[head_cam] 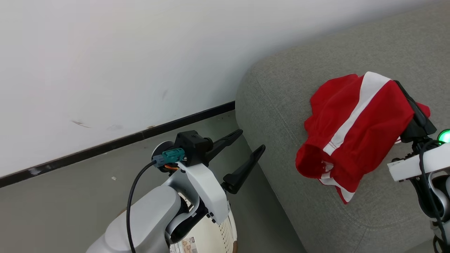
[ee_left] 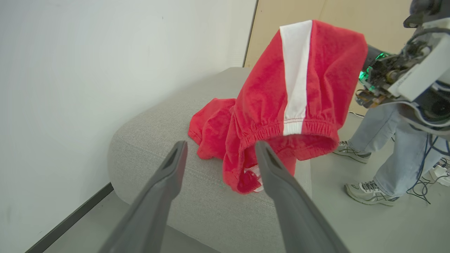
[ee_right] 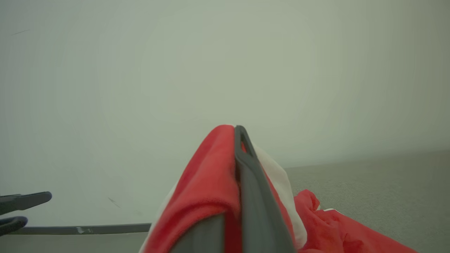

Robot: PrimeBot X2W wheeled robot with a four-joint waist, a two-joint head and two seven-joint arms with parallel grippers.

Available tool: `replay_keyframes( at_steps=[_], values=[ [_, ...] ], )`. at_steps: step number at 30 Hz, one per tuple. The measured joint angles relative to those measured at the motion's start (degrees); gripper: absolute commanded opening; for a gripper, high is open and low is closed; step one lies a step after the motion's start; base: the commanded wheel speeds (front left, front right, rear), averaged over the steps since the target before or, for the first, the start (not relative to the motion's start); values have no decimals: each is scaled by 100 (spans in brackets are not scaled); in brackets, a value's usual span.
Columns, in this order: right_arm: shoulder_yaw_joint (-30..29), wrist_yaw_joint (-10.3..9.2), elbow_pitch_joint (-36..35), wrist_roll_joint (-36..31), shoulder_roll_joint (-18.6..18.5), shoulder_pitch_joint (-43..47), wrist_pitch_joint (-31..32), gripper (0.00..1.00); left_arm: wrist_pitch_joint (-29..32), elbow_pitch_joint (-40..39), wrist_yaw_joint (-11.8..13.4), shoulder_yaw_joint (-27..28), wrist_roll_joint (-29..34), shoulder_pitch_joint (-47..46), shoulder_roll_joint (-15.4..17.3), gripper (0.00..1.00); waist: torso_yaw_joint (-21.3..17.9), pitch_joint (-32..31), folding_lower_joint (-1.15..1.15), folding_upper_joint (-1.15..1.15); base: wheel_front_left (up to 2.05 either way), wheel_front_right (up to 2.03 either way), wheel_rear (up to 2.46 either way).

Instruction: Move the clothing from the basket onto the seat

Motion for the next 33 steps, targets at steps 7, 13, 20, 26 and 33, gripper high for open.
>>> replay_keyframes(
  at_steps=[7, 13, 20, 26, 33],
  values=[
    [-148, 0, -230, -104, -216, -70, 0, 0, 0, -4, 34, 10, 0, 83, 46, 100, -169, 36, 0, 0, 0, 0, 0],
    [-272, 0, -376, -149, -512, -398, 0, 0, 5, -36, 53, 7, 7, 83, 49, 100, -215, 82, 0, 0, 0, 0, 0],
    [-558, 0, -88, -65, -1165, -909, -8, 0, 62, -83, 110, -2, 8, 83, 57, 100, -210, 180, 0, 0, 0, 0, 0],
    [-815, 0, 476, 393, -1413, -1195, -8, 0, 158, -142, 156, -5, 11, 83, 91, 100, -157, 305, 0, 0, 0, 0, 0],
    [-814, 0, 1188, 582, -1833, -1418, 146, 0, 290, -226, 254, -7, 48, 83, 178, 100, -68, 499, 0, 0, 0, 0, 0]
  ],
)
